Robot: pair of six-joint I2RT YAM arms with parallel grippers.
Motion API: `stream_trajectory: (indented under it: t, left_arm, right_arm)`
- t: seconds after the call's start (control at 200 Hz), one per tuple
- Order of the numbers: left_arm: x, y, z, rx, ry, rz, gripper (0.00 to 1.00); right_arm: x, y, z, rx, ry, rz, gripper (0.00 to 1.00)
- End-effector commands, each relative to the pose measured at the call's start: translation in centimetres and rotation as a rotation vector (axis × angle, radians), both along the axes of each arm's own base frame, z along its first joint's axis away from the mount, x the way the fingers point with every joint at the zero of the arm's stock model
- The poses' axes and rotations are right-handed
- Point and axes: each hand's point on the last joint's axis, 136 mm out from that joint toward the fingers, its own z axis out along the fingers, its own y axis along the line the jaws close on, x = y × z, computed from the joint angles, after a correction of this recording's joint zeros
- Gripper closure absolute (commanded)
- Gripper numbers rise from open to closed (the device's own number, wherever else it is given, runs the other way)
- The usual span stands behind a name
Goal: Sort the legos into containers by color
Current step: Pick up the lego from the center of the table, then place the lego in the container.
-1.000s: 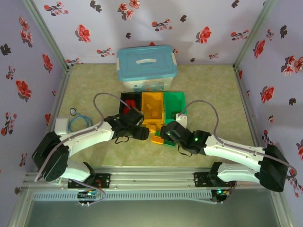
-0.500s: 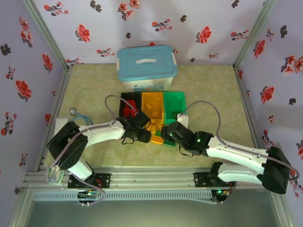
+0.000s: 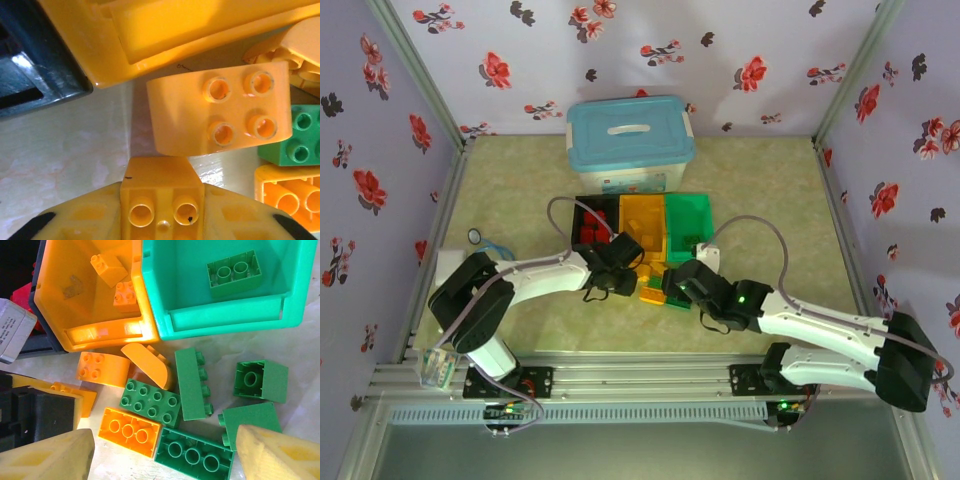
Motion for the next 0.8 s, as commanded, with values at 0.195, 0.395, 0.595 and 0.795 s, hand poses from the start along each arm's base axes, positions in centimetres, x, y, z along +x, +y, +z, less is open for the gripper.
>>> stream_trajectory:
  t: [0.195, 0.395, 0.595, 0.795]
  left_arm:
    - [0.6, -0.3, 5.3, -0.061, -0.103, -0.003, 0.72]
    - [2.8, -1.1, 8.7, -0.125, -0.146, -0.013, 0.73]
    - [7.3, -1.5, 10.7, -0.14, -0.18, 0.001, 0.73]
    - [12.0, -2.3, 11.4, -0.147, -0.193, 0.025, 0.7]
  right_arm:
    - [0.3, -0.9, 0.2, 0.005, -0.026, -0.038, 0.25]
    - [0.4, -0.7, 0.8, 0.018, -0.034, -0.036, 0.25]
    - [-0.2, -0.8, 0.6, 0.03, -0.016, -0.017, 0.25]
    - [-0.7, -1.0, -0.3, -0.008, 0.025, 0.0, 0.24]
